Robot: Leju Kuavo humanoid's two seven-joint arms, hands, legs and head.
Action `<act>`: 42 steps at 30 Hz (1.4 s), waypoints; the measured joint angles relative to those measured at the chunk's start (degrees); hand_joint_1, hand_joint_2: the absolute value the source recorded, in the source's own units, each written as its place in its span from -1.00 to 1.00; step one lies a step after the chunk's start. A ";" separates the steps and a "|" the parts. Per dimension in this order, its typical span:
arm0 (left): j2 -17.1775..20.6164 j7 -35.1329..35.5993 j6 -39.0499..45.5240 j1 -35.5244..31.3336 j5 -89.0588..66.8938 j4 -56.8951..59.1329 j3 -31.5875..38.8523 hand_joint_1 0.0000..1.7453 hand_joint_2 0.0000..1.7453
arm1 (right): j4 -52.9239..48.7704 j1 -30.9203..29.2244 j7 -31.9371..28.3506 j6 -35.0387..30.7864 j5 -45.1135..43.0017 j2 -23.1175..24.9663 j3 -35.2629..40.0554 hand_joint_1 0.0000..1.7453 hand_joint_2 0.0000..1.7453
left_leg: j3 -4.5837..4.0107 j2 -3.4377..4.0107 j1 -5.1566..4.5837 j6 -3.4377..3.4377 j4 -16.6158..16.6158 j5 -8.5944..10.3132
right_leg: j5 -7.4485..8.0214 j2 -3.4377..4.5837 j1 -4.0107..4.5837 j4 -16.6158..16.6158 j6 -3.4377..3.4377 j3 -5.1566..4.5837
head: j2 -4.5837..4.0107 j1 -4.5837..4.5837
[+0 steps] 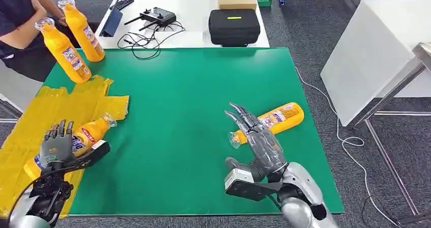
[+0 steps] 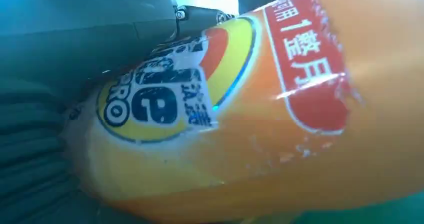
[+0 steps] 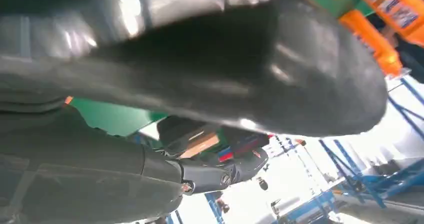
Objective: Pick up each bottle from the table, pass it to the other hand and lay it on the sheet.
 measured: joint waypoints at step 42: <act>-7.61 -38.30 -4.37 13.81 83.45 -56.76 -2.91 -1.00 -1.00 | 40.77 -21.11 -15.04 9.52 23.89 -14.37 -17.00 -1.00 1.00 | -0.75 0.28 -0.24 0.32 0.11 0.04 | 0.13 0.19 -0.24 0.01 0.18 -0.94 | 0.00 0.04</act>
